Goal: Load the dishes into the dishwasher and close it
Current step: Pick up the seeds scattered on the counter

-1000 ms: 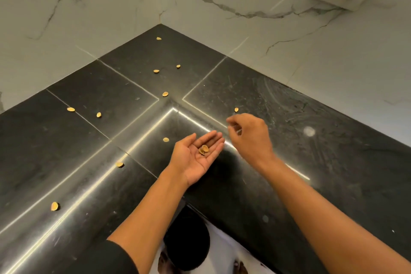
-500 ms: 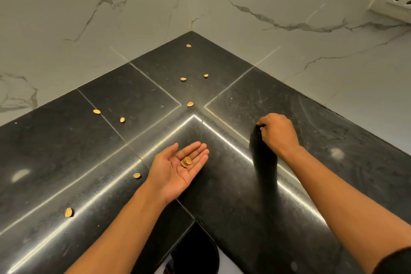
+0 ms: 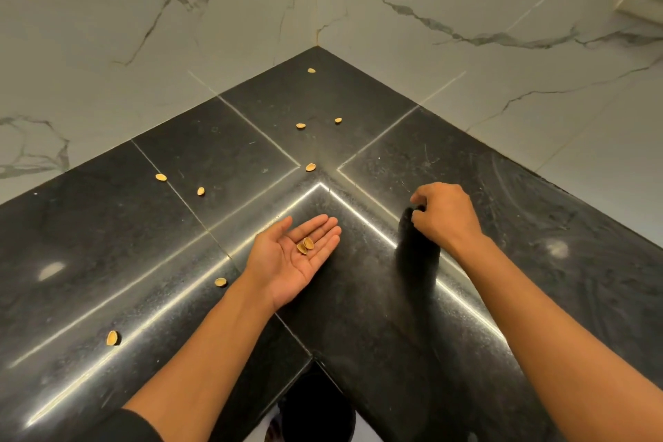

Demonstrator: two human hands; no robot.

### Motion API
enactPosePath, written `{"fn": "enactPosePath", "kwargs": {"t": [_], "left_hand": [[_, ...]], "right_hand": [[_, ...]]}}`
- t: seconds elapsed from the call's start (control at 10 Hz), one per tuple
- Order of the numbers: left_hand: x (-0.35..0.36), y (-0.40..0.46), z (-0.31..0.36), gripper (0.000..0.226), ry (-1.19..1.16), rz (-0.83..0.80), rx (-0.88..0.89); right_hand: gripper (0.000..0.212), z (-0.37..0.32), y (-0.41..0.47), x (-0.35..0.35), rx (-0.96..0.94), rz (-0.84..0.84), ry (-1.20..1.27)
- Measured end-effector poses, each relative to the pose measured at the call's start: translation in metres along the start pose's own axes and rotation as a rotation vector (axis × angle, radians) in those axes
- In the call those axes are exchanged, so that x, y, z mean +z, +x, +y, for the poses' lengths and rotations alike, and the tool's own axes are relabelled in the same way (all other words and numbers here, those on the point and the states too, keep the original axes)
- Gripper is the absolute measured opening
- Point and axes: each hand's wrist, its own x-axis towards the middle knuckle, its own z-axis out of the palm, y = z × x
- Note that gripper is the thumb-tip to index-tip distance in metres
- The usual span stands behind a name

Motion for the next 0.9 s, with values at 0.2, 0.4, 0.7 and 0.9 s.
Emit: {"fn": "enactPosePath", "kwargs": {"t": [0.2,0.4,0.7,0.9], "left_hand": [[0.001,0.003,-0.006,0.055,0.015,0.016,0.009],[0.006,0.005,-0.010,0.055,0.033,0.035,0.002],[0.022,0.016,-0.010,0.056,0.039,0.027,-0.008],[0.027,0.017,0.002,0.054,-0.017,0.003,-0.006]], "right_hand": [[0.027,0.003,-0.017,0.008,-0.080,0.005,-0.116],[0.029,-0.002,-0.016,0.009,-0.065,0.022,-0.078],[0.020,-0.077,-0.031,-0.001,-0.283,0.049,0.390],[0.019,-0.114,-0.037,0.005,-0.490,-0.008,0.312]]}}
